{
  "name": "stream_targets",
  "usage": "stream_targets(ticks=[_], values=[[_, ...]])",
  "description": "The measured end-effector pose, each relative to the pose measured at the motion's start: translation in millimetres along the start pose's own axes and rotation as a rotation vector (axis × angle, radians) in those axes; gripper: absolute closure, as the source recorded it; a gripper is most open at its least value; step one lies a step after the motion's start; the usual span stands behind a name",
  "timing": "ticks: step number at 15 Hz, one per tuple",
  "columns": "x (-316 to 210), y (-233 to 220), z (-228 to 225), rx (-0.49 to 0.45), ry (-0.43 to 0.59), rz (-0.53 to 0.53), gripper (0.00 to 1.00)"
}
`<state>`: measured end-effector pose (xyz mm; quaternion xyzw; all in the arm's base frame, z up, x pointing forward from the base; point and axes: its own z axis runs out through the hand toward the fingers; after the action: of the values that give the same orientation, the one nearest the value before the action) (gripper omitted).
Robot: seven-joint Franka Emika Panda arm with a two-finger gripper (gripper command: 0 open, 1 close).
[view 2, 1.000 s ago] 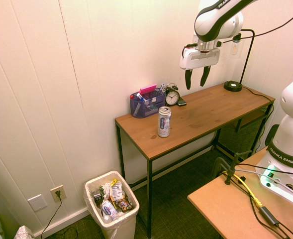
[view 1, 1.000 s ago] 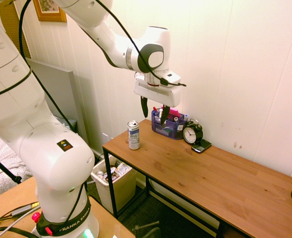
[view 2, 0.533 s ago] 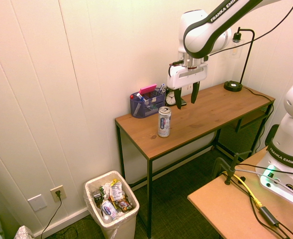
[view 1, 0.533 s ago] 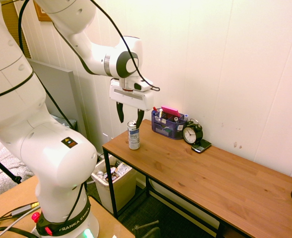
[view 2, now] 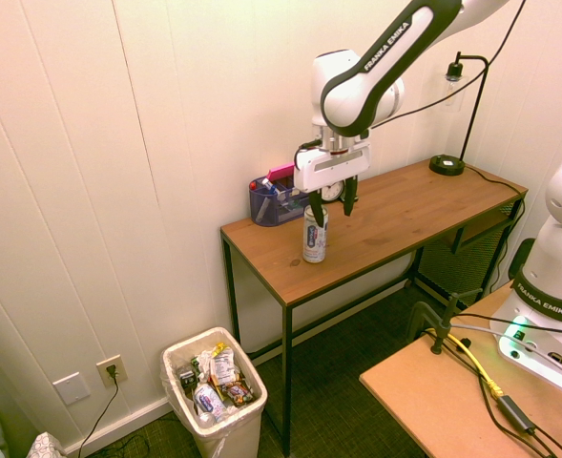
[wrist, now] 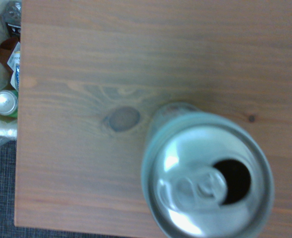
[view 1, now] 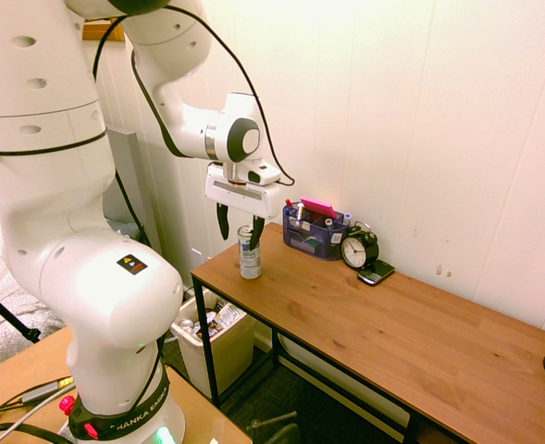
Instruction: Throw the can in the trash bin
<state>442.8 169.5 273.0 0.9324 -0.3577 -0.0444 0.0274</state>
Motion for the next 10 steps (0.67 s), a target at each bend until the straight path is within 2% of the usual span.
stream_targets(ticks=[4, 9, 10], values=[[9, -22, 18, -0.022, -0.009, 0.017, 0.00], [26, -29, 15, -0.015, 0.007, 0.038, 0.00], [27, -28, 16, -0.017, 0.008, 0.041, 1.00]])
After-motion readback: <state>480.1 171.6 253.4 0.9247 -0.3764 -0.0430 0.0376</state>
